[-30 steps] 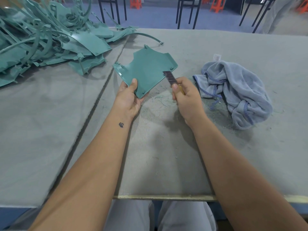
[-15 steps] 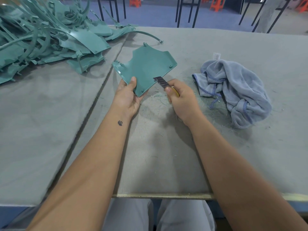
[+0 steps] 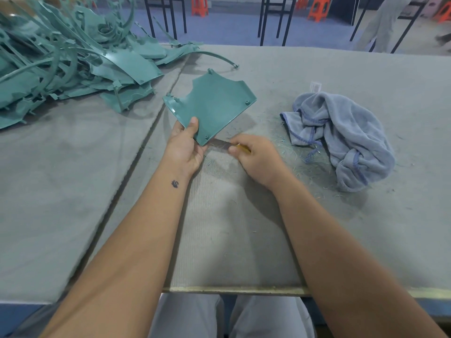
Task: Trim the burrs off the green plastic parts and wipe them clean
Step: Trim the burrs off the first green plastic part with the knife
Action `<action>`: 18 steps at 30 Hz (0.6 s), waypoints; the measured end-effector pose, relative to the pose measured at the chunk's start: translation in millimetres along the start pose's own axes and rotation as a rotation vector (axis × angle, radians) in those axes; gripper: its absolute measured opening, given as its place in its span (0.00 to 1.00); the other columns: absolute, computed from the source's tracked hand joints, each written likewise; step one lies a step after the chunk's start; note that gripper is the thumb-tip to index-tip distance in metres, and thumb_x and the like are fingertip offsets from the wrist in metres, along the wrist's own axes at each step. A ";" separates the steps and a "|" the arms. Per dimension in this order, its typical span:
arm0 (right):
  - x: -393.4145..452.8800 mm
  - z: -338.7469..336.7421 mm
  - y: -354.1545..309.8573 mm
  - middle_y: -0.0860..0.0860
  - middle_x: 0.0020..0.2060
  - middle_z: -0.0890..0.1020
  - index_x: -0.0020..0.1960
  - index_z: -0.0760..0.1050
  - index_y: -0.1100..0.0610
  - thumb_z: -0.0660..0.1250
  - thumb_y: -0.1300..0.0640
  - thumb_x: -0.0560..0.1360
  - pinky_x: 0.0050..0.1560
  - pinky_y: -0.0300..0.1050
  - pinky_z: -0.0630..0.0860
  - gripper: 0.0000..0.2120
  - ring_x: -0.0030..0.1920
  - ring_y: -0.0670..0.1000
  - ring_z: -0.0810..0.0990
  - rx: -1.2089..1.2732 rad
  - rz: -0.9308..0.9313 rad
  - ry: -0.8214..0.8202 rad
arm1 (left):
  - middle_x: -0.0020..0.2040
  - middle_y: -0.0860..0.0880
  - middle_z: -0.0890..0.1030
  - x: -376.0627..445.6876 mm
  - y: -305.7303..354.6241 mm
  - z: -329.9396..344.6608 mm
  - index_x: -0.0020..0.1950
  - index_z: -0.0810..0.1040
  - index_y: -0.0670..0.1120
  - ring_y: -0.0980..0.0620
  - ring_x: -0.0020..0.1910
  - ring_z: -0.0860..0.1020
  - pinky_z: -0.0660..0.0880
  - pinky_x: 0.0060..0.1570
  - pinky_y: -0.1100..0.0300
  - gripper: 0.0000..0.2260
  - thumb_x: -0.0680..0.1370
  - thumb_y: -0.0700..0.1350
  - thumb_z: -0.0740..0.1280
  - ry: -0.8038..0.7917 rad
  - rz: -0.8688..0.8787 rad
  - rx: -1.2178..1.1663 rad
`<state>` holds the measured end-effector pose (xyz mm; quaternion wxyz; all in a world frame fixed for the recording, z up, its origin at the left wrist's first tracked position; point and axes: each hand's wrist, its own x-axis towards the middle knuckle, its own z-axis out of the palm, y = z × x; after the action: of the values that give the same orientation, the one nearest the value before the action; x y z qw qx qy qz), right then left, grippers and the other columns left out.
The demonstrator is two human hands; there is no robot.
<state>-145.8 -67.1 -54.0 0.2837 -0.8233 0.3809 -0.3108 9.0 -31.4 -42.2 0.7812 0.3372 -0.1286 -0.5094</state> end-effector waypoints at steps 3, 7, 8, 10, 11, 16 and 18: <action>-2.0 0.1 -0.9 0.47 0.30 0.73 0.45 0.79 0.53 0.65 0.61 0.78 0.37 0.45 0.67 0.06 0.33 0.49 0.70 0.137 0.006 0.067 | 0.55 0.43 0.81 0.7 1.3 -1.1 0.56 0.74 0.47 0.48 0.44 0.83 0.82 0.36 0.56 0.10 0.84 0.37 0.56 -0.021 -0.010 -0.017; -2.7 -9.8 0.5 0.49 0.29 0.75 0.43 0.72 0.51 0.61 0.62 0.80 0.32 0.44 0.66 0.10 0.28 0.48 0.68 0.542 0.085 0.329 | 0.57 0.43 0.81 0.8 1.4 -2.9 0.58 0.75 0.45 0.45 0.51 0.81 0.82 0.48 0.52 0.12 0.80 0.31 0.61 -0.066 -0.009 0.025; -1.7 -12.0 0.9 0.48 0.29 0.76 0.44 0.72 0.51 0.60 0.61 0.81 0.31 0.43 0.68 0.09 0.28 0.48 0.69 0.587 0.118 0.373 | 0.56 0.43 0.81 0.2 0.7 -2.9 0.59 0.75 0.44 0.44 0.52 0.81 0.81 0.50 0.51 0.15 0.78 0.29 0.62 -0.073 -0.009 0.058; 0.2 -14.4 2.4 0.47 0.28 0.78 0.45 0.72 0.52 0.60 0.60 0.81 0.30 0.41 0.71 0.08 0.25 0.47 0.71 0.636 0.175 0.415 | 0.56 0.43 0.82 -1.8 -0.3 -2.7 0.60 0.75 0.44 0.44 0.53 0.81 0.80 0.51 0.49 0.18 0.75 0.27 0.63 -0.094 -0.011 0.136; 1.2 -15.6 3.5 0.47 0.27 0.78 0.45 0.73 0.52 0.60 0.60 0.81 0.29 0.41 0.71 0.08 0.24 0.47 0.70 0.646 0.191 0.424 | 0.55 0.44 0.82 -2.6 -0.6 -2.6 0.60 0.75 0.44 0.44 0.52 0.82 0.80 0.51 0.48 0.18 0.75 0.26 0.63 -0.107 -0.015 0.162; 1.8 -23.0 7.8 0.46 0.25 0.75 0.43 0.74 0.53 0.61 0.60 0.81 0.30 0.40 0.69 0.09 0.25 0.45 0.69 0.638 0.191 0.428 | 0.51 0.44 0.84 -3.0 -1.2 -2.7 0.60 0.76 0.41 0.45 0.50 0.83 0.80 0.52 0.46 0.18 0.75 0.26 0.62 -0.184 -0.054 0.163; 1.4 -25.2 7.7 0.46 0.25 0.75 0.42 0.75 0.54 0.61 0.60 0.80 0.31 0.37 0.70 0.10 0.27 0.45 0.69 0.635 0.162 0.426 | 0.50 0.45 0.85 -3.6 -3.0 -2.1 0.59 0.77 0.42 0.46 0.50 0.83 0.81 0.50 0.47 0.17 0.75 0.27 0.63 -0.219 -0.053 0.160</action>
<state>-166.9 -78.2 -42.8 0.4626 -0.5786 0.3798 -0.5541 6.4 -28.2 -45.2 0.7195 0.3440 -0.2443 -0.5516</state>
